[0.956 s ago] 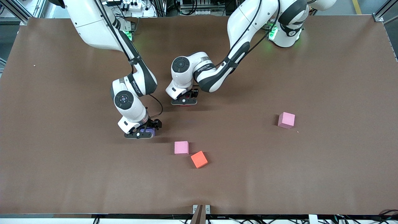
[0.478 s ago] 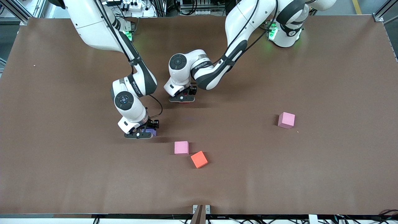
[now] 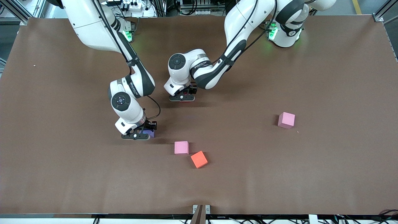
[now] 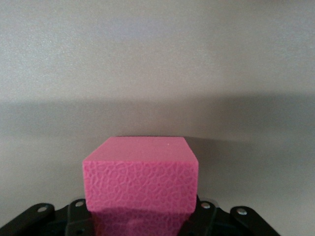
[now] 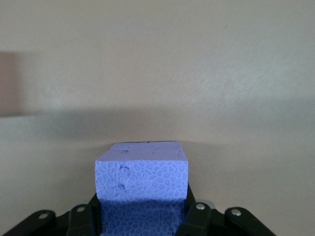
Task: Arrange blocks into number 1
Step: 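Place the red cube against the blue cube with the left gripper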
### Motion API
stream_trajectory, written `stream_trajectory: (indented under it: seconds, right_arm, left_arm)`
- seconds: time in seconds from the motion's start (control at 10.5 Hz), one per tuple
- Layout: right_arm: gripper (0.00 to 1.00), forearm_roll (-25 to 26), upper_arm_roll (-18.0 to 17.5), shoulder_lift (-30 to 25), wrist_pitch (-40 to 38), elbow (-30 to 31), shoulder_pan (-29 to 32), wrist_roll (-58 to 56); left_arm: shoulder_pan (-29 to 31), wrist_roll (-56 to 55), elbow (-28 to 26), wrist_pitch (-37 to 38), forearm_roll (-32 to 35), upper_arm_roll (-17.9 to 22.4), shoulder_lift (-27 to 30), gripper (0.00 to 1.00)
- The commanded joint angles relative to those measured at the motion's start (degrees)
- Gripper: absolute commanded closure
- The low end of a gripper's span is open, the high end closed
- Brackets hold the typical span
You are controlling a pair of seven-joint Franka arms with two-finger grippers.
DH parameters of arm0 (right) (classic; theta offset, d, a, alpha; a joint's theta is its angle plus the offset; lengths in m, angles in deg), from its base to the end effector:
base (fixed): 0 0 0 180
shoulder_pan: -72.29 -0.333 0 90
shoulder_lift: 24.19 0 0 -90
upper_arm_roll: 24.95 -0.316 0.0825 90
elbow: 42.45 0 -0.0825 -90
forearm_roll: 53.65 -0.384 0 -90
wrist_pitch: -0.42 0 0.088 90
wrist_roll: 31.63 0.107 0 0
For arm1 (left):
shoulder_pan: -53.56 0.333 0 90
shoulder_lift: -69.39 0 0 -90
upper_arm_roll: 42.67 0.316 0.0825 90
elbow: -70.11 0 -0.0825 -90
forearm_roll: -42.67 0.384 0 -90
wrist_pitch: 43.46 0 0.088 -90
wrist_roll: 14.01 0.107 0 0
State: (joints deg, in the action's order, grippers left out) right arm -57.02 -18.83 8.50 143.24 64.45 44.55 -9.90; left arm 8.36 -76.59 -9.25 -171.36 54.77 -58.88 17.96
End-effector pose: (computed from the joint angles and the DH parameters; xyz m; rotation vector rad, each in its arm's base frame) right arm 0.5992 0.2415 0.2155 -3.1361 0.0458 -0.0997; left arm 0.3911 -0.6161 0.1831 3.1255 -0.0167 -0.0864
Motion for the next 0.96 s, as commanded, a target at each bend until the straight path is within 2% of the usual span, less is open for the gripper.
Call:
stream_trajectory:
  seconds: [0.0,0.38,0.57,0.86]
  right_arm:
    - [0.41,0.0,-0.4,-5.1,-0.7,2.5,1.5,-0.2]
    - [0.41,-0.1,-0.4,-7.1,-1.0,3.2,0.6,0.9]
    - [0.41,-0.1,-0.4,-7.8,-1.8,3.2,0.1,2.1]
    - [0.41,-0.1,-0.5,-8.0,-1.7,3.5,-2.7,8.0]
  left_arm:
    - [-0.9,1.1,0.8,0.7,-1.5,0.4,-0.1,0.00]
    - [-0.9,-0.3,0.9,1.2,-1.2,0.4,1.9,0.00]
    - [-0.6,-2.9,1.0,3.8,-1.1,0.5,4.4,0.00]
    - [2.8,-3.8,0.9,12.0,-0.7,0.6,12.3,0.00]
